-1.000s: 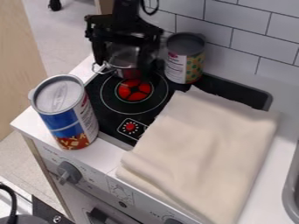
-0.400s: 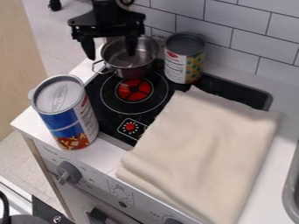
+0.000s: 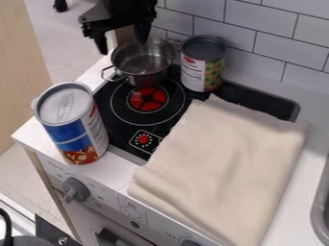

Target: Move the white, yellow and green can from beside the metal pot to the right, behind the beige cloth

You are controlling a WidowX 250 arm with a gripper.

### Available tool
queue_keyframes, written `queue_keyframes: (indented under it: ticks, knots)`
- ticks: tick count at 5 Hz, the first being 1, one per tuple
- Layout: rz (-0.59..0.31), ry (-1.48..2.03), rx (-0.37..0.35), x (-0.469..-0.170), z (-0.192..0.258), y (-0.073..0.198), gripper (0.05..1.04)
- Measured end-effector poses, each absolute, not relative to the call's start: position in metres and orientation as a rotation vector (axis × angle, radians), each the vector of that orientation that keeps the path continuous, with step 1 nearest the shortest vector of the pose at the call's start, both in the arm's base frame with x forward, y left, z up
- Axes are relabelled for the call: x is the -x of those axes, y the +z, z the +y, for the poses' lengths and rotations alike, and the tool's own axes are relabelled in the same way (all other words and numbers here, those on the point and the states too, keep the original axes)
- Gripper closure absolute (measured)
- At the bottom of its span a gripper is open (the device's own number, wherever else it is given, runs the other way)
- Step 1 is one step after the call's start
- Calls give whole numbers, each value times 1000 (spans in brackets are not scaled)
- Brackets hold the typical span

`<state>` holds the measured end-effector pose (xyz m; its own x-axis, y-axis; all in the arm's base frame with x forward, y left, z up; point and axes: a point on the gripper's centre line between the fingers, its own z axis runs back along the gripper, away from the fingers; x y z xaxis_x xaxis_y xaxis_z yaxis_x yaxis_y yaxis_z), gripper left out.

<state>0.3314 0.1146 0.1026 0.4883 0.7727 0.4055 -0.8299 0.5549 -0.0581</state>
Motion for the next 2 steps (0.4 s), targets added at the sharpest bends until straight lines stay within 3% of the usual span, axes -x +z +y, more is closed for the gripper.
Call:
queue_keyframes:
  ticks: [2]
  knots:
    - [-463,1044,-61,-345,101,93,85]
